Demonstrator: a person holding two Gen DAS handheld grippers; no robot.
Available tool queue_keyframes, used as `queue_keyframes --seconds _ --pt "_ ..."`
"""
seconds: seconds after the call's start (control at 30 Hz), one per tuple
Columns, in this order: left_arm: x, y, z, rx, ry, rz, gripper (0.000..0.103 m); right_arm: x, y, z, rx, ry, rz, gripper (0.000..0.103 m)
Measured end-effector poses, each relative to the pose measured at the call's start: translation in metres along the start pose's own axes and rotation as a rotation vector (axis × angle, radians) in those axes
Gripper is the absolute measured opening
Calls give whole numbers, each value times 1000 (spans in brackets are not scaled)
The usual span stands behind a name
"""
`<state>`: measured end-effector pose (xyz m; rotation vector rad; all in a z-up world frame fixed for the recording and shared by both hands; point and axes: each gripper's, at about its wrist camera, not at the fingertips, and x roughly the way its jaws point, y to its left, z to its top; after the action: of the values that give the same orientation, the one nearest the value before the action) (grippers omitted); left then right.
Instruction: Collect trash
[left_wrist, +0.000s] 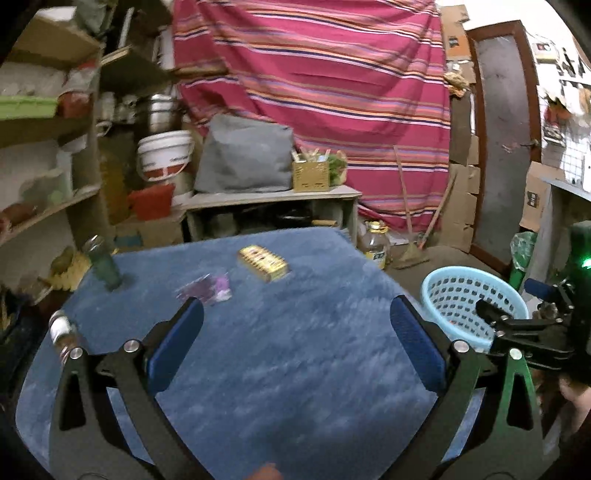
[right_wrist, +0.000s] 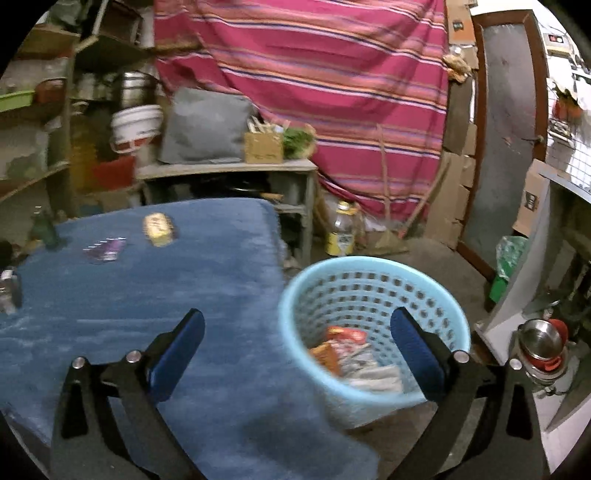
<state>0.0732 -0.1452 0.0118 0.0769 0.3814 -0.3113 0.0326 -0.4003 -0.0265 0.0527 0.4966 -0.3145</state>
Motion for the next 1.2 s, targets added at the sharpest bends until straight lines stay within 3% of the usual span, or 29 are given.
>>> queue_keyframes --seconds 0.23,0.43,0.87,1.2 --pt "-38 64 -39 -60 -38 136 98 -46 66 -16 -18 -55 107 98" --pt "-63 89 -61 -52 -65 215 98 -63 110 -36 -58 -73 136 98" --pt "-95 96 -69 -80 -113 209 98 -100 137 -46 -82 -169 143 98" --pt "-97 93 -72 -69 -118 216 98 -105 142 -47 -78 -175 174 98"
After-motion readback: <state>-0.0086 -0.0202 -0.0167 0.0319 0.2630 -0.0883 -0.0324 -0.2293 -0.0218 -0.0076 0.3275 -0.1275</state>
